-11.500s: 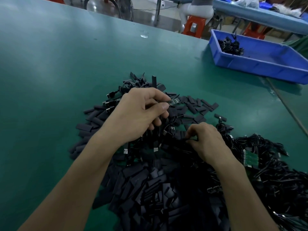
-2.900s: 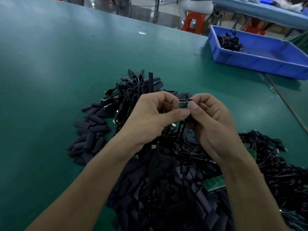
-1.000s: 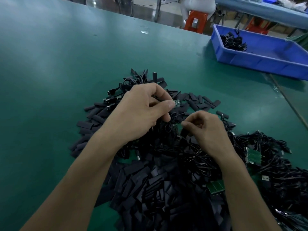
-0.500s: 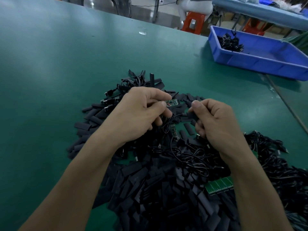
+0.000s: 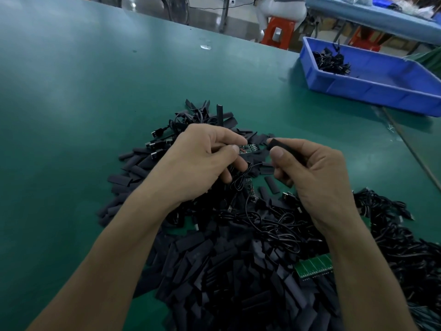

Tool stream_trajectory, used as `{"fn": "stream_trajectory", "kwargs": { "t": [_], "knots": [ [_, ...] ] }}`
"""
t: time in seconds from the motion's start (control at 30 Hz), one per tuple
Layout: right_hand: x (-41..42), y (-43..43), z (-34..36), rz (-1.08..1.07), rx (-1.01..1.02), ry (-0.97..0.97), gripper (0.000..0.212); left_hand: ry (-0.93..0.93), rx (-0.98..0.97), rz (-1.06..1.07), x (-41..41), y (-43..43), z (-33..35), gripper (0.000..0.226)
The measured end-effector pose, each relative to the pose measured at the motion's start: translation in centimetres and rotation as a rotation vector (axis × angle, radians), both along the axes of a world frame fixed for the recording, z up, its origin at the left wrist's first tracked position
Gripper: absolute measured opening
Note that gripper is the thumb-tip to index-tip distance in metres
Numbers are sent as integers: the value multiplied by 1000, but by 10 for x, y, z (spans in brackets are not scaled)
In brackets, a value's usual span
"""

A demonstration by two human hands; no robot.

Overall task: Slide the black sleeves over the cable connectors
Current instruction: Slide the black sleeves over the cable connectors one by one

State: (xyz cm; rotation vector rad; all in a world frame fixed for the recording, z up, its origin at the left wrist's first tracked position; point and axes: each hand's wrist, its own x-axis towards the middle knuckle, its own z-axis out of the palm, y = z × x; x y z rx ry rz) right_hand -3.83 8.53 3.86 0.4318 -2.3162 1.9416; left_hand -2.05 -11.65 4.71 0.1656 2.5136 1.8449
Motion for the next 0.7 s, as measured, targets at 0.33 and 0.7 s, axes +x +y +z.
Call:
{"fn": "stream_trajectory", "kwargs": {
  "t": [0.33, 0.7],
  "knots": [
    [3, -3, 1, -27, -48, -15, 20, 1, 1, -2, 0, 1, 0, 21],
    [6, -9, 2, -25, -75, 14, 24, -2, 19, -18, 2, 2, 3, 20]
  ]
}}
